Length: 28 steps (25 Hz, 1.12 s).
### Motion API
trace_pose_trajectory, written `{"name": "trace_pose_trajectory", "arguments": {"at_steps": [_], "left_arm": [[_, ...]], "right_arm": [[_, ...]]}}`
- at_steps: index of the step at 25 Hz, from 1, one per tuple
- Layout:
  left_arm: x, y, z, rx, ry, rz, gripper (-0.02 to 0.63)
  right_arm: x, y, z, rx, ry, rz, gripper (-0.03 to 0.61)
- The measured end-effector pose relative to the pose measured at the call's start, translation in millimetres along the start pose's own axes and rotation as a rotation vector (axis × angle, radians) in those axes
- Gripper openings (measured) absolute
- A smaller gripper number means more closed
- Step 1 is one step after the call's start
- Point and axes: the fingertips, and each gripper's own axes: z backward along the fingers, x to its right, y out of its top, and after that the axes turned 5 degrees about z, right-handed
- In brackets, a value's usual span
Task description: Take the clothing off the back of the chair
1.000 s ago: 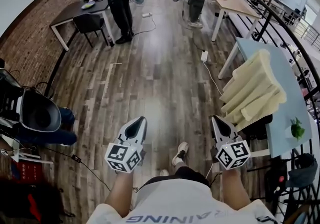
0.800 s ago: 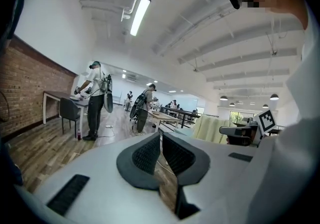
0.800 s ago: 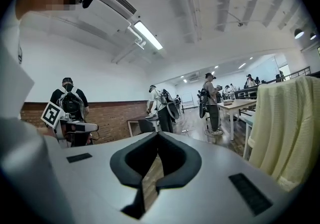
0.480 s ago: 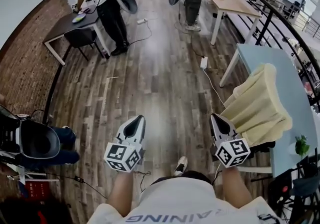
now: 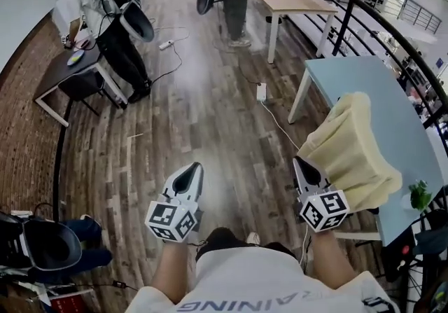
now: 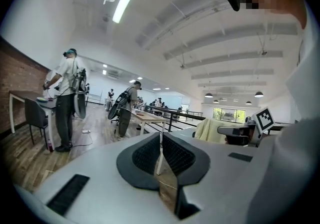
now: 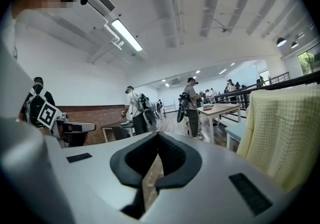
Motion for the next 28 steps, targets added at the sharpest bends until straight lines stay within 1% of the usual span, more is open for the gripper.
{"name": "trace_pose_trajectory", "arguments": {"at_steps": [6, 9, 11, 14, 16, 20, 24, 28], "left_arm": [[-1.4, -4.0, -110.5, -0.056, -0.195, -0.01, 0.044], [-1.0, 3.1, -170.5, -0.096, -0.333, -0.02, 0.043], [-0.7, 13.2, -204.5, -0.117, -0.435, -0.03, 0.043], [-4.2, 25.8, -243.5, -0.14, -0.552, -0.041, 0.044], [-0.6, 26.6, -264.3, -0.167, -0.623, -0.041, 0.044], [28.5, 16.4, -293.8, -0.227, -0.779, -0.048, 0.044], [65.1, 5.7, -308.2, -0.274, -0.924, -0.063, 0.044], [106.2, -0.9, -314.7, -0.301, -1.035, -0.081, 0.044]], "right_arm": [[62.1, -5.7, -16.6, 0.018, -0.195, -0.009, 0.023], [88.5, -4.7, -26.6, 0.011, -0.343, -0.04, 0.023], [95.4, 2.5, -32.3, 0.017, -0.437, -0.047, 0.023], [96.2, 14.4, -43.4, 0.028, -0.533, -0.016, 0.023], [98.9, 17.5, -39.9, 0.034, -0.61, -0.009, 0.022], [114.4, 16.1, -9.6, 0.042, -0.814, -0.031, 0.023], [114.0, 16.0, 34.3, 0.052, -0.989, -0.045, 0.023], [110.7, 15.2, 87.0, 0.064, -1.139, -0.062, 0.023]]}}
